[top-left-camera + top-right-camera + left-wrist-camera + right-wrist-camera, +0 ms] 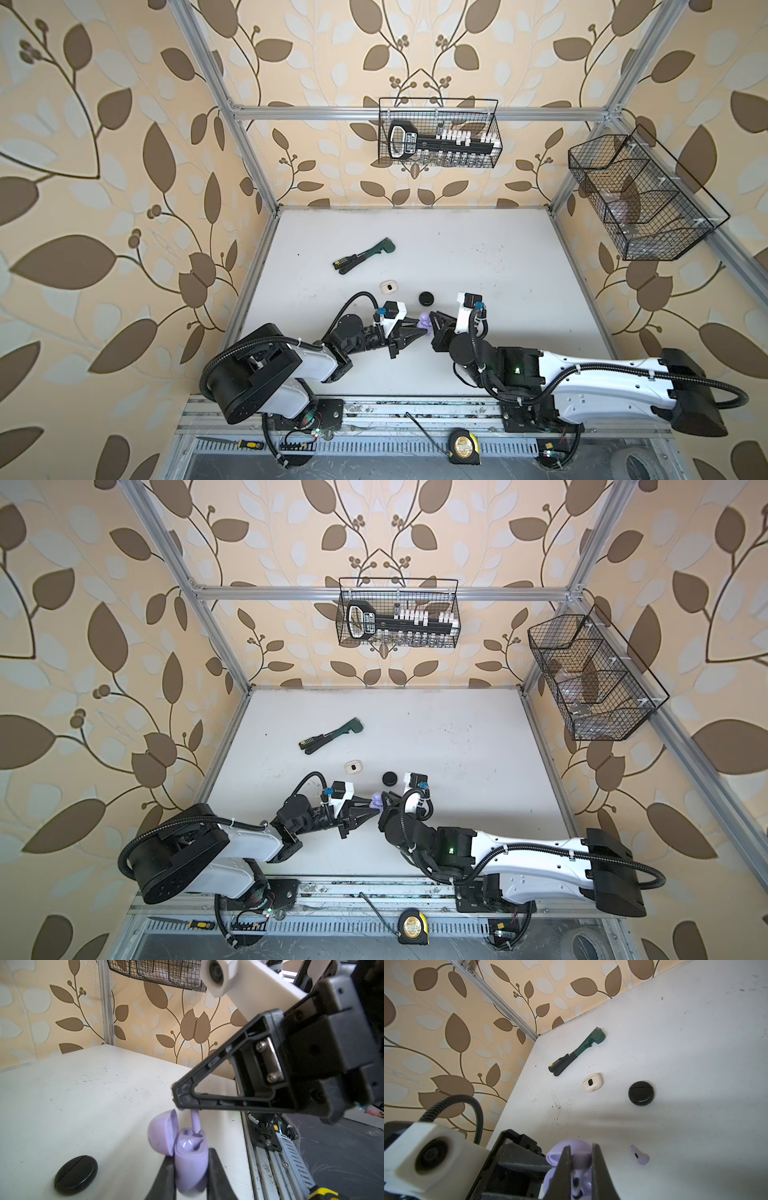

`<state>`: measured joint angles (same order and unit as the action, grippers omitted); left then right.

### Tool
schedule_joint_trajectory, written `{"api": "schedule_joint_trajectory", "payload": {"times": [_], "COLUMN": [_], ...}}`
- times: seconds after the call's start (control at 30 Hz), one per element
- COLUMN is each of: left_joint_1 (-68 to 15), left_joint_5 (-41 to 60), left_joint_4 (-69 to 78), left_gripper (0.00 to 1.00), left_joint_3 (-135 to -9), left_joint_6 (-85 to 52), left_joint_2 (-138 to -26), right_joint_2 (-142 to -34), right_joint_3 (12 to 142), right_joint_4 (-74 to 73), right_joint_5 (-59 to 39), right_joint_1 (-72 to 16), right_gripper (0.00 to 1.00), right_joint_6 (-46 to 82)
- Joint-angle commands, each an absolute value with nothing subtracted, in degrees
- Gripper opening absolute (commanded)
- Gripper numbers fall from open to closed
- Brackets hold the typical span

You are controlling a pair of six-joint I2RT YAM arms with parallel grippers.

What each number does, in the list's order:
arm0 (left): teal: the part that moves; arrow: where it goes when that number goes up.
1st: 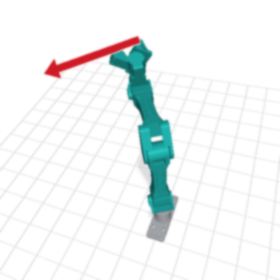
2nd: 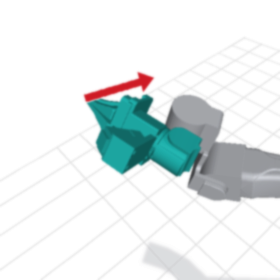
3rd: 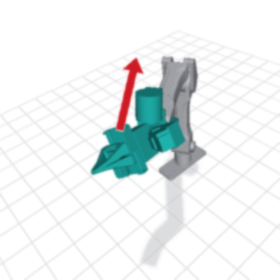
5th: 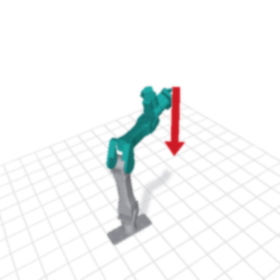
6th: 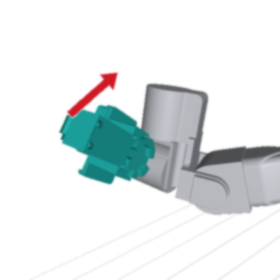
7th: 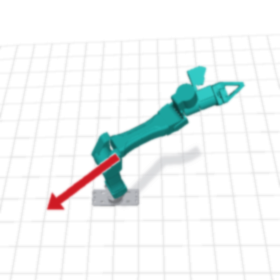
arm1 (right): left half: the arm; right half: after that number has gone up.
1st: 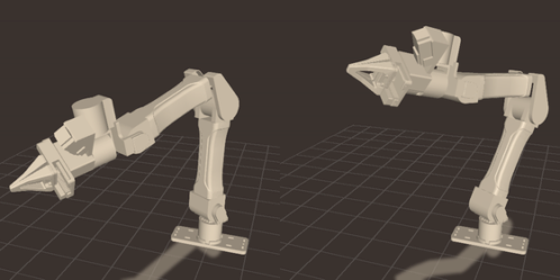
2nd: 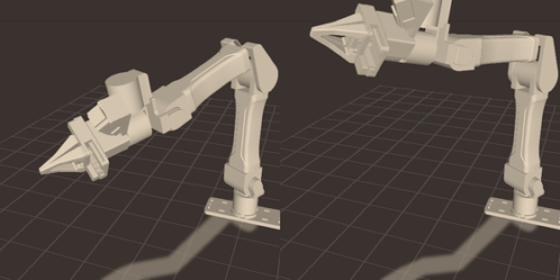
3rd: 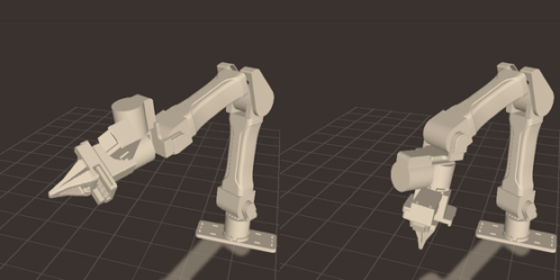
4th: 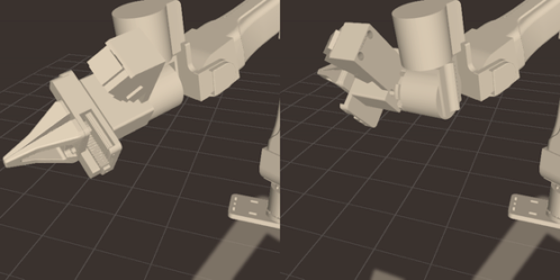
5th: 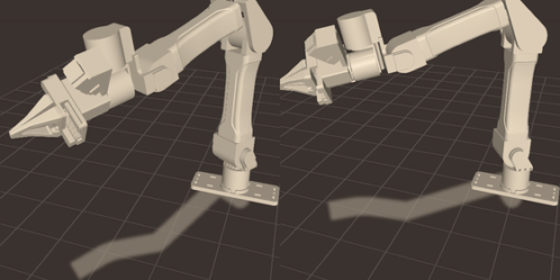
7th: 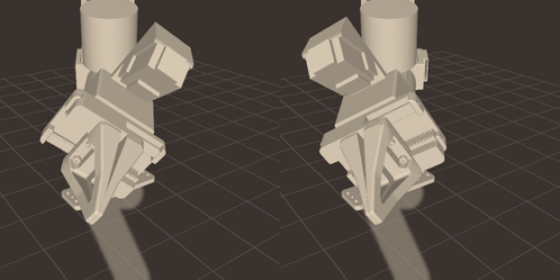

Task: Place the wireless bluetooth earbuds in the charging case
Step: 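Lower the earbud into the open lilac case and open the right gripper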

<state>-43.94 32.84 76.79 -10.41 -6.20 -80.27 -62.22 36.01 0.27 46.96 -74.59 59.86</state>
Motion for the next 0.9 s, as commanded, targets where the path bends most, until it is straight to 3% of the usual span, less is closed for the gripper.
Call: {"api": "schedule_joint_trajectory", "payload": {"times": [0.0,0.87], "left_joint_1": [-44.47,-44.47], "left_joint_5": [33.77,33.00], "left_joint_4": [81.58,81.65], "left_gripper": [0.00,0.00], "left_joint_3": [-11.15,-10.46], "left_joint_6": [-6.51,-6.42], "left_joint_2": [-78.49,-77.31], "right_joint_2": [-63.19,-64.20], "right_joint_3": [37.63,35.94], "right_joint_4": [-0.66,-0.31], "right_joint_5": [48.16,48.43], "right_joint_1": [-74.97,-77.51], "right_gripper": [0.11,0.14], "right_joint_6": [61.34,65.56]}}
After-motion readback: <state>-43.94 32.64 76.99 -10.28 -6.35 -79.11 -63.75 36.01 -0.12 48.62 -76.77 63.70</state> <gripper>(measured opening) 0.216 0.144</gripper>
